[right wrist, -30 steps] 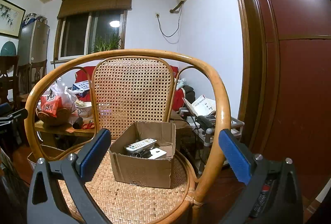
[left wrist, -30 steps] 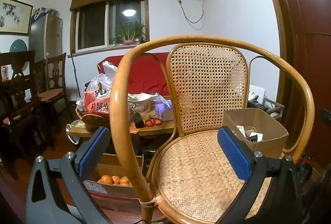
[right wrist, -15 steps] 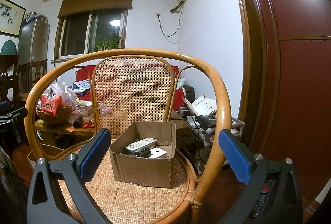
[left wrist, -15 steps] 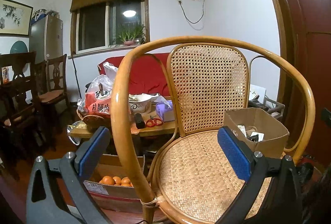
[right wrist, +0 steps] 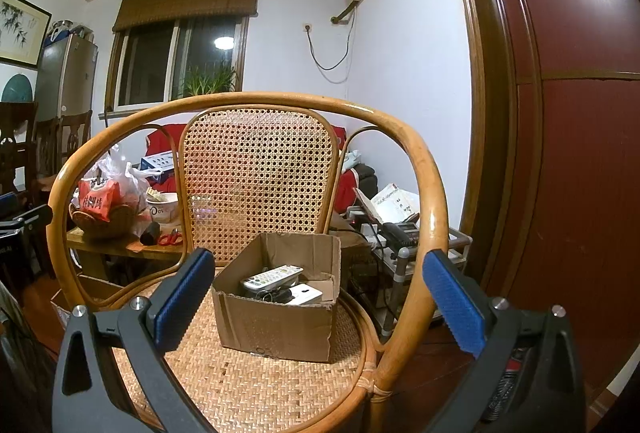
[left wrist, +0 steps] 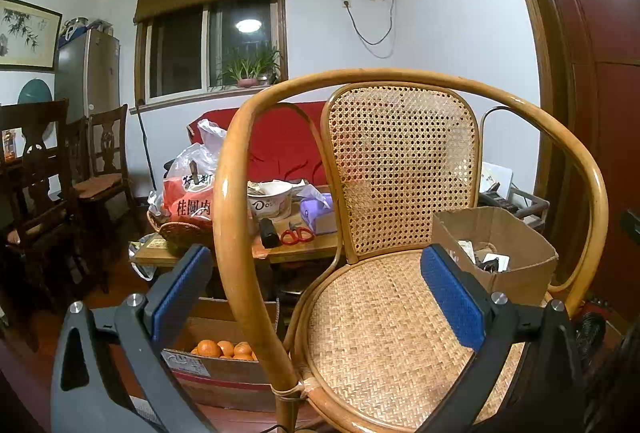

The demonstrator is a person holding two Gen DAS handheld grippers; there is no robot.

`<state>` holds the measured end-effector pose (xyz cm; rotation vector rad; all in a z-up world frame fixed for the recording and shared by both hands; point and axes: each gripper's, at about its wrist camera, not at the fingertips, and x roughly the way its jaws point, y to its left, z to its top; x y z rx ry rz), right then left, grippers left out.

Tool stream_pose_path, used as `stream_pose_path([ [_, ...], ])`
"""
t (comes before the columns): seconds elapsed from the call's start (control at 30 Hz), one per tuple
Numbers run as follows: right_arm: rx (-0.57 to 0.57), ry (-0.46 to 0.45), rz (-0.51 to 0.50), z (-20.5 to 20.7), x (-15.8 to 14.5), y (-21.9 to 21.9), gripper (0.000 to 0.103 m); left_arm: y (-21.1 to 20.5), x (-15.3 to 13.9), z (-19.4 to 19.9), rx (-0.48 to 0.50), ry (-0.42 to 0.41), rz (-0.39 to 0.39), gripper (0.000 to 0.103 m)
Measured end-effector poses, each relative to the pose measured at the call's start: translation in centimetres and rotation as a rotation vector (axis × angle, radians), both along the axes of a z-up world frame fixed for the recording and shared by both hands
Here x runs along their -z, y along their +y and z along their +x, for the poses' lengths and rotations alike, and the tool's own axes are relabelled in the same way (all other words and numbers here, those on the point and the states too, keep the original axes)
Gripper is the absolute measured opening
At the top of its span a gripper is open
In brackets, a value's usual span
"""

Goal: Organize rigid objects

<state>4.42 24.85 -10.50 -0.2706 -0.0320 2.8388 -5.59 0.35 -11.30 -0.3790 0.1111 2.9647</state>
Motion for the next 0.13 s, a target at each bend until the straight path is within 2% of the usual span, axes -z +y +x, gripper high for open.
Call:
stream_pose_path([
  [0.13,0.001,0.002,0.005,-0.03,0.04,0.03,0.103,0.05,-0.11,-0.05,0.001,0.0,0.0,0.103],
])
